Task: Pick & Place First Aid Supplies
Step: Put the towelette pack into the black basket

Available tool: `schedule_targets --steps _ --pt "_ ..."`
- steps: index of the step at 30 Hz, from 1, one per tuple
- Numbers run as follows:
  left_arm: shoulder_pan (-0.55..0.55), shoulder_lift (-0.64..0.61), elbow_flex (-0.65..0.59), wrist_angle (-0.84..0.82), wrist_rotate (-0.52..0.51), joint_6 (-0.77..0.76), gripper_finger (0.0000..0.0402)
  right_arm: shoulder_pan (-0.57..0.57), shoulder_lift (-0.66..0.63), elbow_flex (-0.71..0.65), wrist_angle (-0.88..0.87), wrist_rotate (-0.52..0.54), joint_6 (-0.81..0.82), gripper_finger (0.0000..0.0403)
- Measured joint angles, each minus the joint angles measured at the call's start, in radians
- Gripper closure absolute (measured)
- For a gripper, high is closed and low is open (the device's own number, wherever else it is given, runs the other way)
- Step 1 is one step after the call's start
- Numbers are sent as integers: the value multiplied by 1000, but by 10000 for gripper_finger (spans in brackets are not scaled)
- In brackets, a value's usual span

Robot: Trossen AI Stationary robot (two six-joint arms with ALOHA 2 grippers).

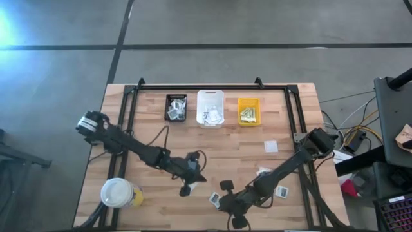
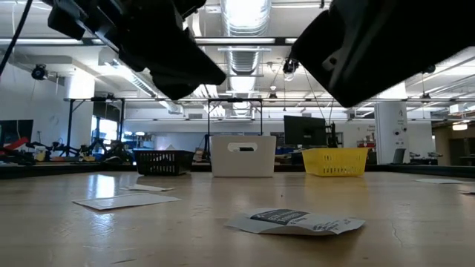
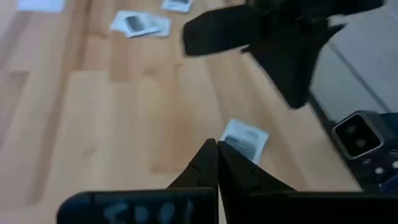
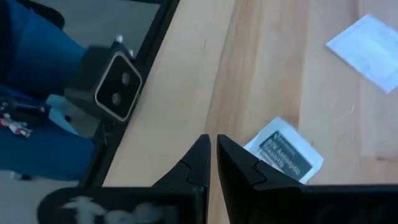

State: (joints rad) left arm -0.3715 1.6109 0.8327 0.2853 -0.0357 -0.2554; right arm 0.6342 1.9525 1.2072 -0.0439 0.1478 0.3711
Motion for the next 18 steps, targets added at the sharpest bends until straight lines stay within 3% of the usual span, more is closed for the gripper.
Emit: schedule_targets --steps 18 --pt "-93 207 106 76 1 20 401 17 60 0 55 -4 22 376"
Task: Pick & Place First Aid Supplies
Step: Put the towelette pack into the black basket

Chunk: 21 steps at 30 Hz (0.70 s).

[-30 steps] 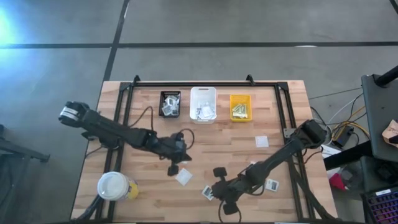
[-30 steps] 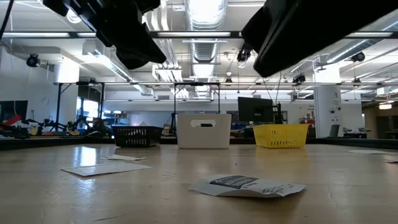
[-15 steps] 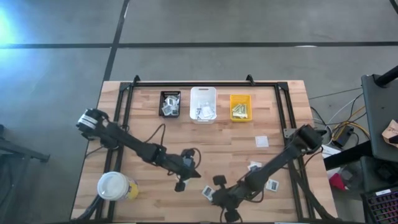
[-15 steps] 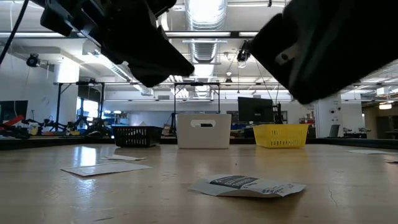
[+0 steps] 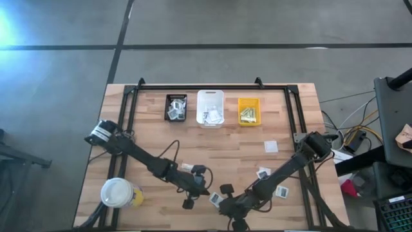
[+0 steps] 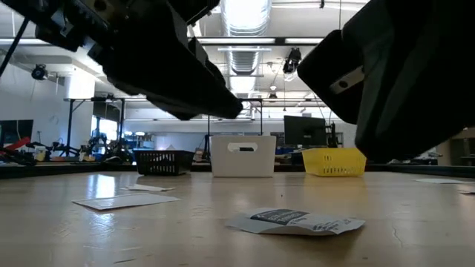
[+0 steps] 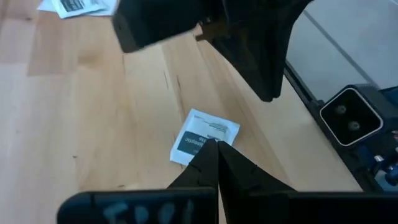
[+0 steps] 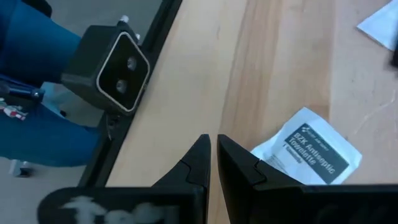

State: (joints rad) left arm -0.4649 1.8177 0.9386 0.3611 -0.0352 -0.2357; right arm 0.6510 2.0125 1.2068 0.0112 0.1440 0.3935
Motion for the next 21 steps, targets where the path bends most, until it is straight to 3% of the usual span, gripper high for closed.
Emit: schedule_targets --steps 21 --pt "-15 157 1 246 49 17 401 -3 0 -2 -7 5 3 376"
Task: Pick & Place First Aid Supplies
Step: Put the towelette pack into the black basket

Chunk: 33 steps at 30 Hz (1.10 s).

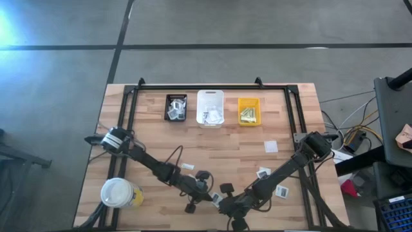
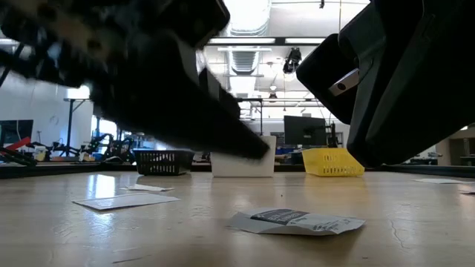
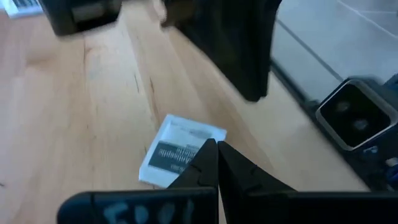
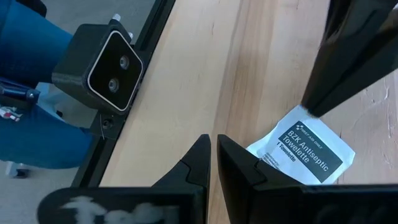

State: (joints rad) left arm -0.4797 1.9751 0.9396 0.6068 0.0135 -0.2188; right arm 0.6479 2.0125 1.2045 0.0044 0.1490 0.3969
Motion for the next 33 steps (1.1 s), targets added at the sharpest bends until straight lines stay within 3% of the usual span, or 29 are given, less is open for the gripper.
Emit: schedule_targets --steps 8,15,23,33 --pt "0 63 23 18 -14 -15 401 0 0 -5 0 0 3 376" --pt "5 57 23 -29 -84 -40 401 0 0 -26 0 0 -5 376" --pt "25 52 23 -93 -91 -97 401 0 0 -38 -1 0 -19 376" --pt "26 51 24 -125 -91 -115 401 0 0 -38 -1 35 -129 376"
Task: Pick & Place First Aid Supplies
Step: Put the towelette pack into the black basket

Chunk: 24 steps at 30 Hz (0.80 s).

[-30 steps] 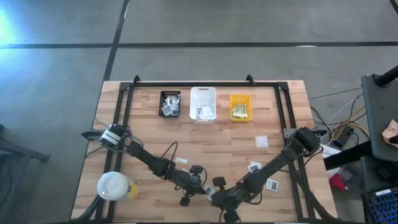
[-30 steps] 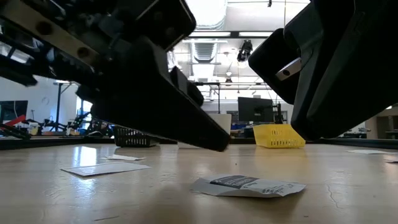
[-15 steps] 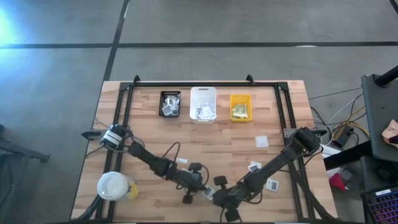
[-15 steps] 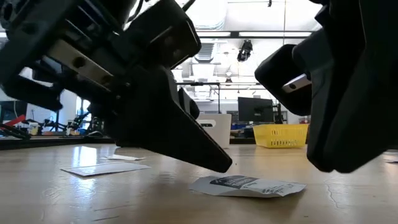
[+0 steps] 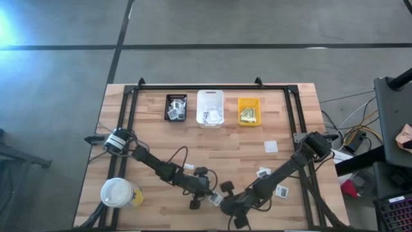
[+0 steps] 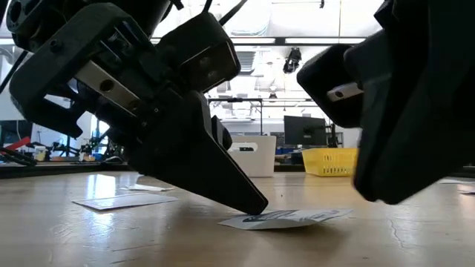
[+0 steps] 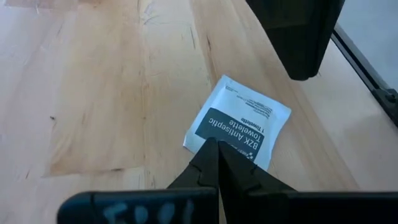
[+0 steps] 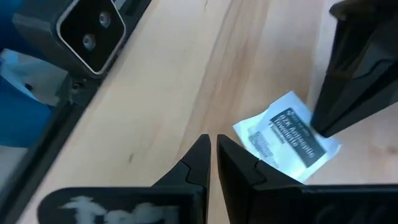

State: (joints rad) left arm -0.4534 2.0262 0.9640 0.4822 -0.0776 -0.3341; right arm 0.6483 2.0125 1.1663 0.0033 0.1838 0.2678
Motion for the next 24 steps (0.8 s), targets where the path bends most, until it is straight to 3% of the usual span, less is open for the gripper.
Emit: schedule_targets --steps 8,16,24 --pt "2 -3 2 -56 0 -121 401 -1 0 7 -15 35 -160 339" --pt "2 -3 1 -73 0 -278 401 11 0 21 -103 167 -324 274" --pt "2 -1 0 -79 0 -442 401 17 -1 17 -103 187 -419 263"
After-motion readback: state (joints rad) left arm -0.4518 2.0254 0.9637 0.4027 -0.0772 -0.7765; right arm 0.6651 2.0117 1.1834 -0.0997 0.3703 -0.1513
